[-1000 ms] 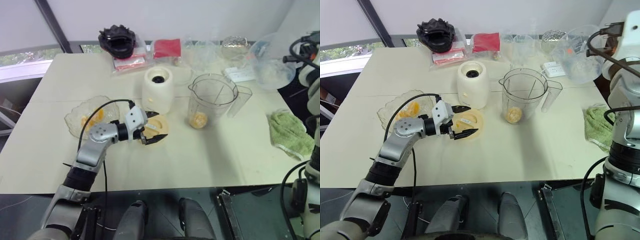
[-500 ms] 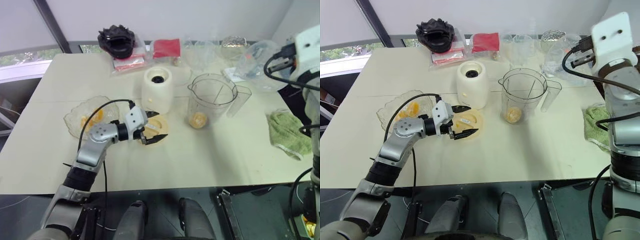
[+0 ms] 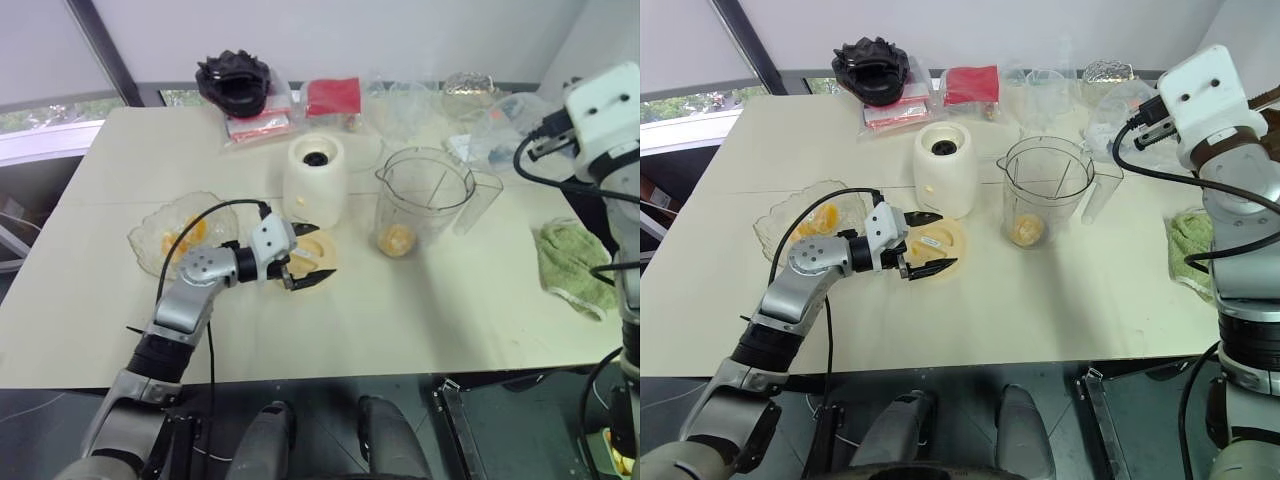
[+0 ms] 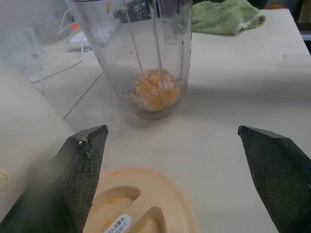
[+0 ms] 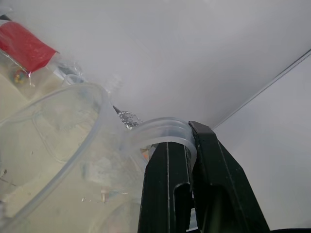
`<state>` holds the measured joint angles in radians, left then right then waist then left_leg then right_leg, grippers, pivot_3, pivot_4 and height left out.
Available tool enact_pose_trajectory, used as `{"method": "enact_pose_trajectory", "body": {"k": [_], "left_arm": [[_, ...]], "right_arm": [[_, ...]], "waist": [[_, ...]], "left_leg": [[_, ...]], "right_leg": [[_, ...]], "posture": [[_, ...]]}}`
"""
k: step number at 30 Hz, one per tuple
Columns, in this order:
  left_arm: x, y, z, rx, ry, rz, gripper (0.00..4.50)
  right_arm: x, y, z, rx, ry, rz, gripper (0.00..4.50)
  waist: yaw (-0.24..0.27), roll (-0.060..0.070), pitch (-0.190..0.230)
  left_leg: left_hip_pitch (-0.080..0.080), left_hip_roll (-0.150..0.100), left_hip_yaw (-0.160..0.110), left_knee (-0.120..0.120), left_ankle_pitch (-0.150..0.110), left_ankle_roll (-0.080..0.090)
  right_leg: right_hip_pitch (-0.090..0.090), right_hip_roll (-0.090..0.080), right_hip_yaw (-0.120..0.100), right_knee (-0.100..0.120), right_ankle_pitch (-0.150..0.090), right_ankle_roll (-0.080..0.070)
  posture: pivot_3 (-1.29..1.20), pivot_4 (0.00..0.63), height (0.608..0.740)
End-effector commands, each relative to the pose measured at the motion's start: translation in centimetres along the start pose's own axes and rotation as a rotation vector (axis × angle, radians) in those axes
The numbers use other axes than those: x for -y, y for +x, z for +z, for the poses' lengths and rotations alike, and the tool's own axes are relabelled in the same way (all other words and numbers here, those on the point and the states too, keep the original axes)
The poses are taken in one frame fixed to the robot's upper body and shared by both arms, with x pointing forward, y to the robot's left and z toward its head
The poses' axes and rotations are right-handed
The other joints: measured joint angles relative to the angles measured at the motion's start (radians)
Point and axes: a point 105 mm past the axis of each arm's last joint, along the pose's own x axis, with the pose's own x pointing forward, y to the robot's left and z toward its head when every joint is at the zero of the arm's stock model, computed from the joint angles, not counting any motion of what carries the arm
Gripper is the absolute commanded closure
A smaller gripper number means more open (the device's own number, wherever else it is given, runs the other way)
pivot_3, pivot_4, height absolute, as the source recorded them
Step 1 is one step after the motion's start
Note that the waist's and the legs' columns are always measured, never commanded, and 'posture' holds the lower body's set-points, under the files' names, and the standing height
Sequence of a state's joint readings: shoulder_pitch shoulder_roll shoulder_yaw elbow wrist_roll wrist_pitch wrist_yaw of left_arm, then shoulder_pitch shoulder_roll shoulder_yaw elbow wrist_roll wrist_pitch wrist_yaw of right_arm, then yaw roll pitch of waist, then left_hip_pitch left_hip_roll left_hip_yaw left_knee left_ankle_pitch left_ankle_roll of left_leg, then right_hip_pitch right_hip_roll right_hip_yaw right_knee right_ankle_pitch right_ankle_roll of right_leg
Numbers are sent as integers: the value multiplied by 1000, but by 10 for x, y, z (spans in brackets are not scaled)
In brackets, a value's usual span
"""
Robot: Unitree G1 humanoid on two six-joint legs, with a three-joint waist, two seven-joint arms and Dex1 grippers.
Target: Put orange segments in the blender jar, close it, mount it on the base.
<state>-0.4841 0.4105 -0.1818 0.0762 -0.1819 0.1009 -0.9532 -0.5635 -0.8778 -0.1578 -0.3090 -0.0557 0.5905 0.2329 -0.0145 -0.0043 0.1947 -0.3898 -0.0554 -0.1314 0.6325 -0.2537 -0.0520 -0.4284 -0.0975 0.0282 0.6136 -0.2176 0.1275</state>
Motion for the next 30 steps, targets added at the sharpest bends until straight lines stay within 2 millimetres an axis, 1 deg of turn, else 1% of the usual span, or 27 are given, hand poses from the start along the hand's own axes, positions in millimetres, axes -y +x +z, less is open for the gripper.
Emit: {"method": "enact_pose_trajectory", "body": {"k": [1,8,13,18,22,26,28,30], "left_arm": [[-1,-1,4,10,19,3,0],[-1,-1,4,6,22,-2,0],[-1,-2,4,4,22,-8,0],[-1,-1,5,2,25,-16,0],[-2,-1,5,1,26,-19,0],[-2,-1,6,-4,31,-27,0],[-4,-2,6,-5,32,-27,0],[-4,-3,6,-9,34,-33,0]], "right_arm": [[15,-4,11,38,60,-72,4470],[15,-9,-12,-100,422,-138,4470],[22,-17,-26,-172,642,-219,4470],[27,-27,-44,-231,805,-297,4470],[28,-35,-59,-258,891,-343,4470],[11,-55,-95,-283,955,-396,4470],[2,-57,-98,-249,980,-379,4470],[-4,-61,-107,-237,1018,-415,4470]], "waist": [[0,0,0],[0,0,0],[-2,0,0],[-2,0,-1],[-2,1,-1],[0,0,-2],[-1,1,-1],[-5,2,-2]], "left_leg": [[0,0,0,0,0,0],[0,0,0,0,0,0],[1,0,0,0,0,0],[1,0,0,0,0,0],[1,0,0,0,0,0],[1,0,0,0,0,0],[1,0,0,0,0,0],[1,0,0,1,0,0]], "right_leg": [[0,0,0,0,0,0],[0,0,0,1,0,0],[0,0,0,2,0,-1],[0,0,0,2,1,-1],[0,0,0,3,1,-1],[0,0,0,3,1,-1],[0,0,0,4,1,-1],[0,0,0,5,1,0]], "posture": [[0,150,740],[0,150,740],[0,150,740],[0,150,740],[0,150,740],[0,150,740],[0,150,740],[0,150,740]]}}
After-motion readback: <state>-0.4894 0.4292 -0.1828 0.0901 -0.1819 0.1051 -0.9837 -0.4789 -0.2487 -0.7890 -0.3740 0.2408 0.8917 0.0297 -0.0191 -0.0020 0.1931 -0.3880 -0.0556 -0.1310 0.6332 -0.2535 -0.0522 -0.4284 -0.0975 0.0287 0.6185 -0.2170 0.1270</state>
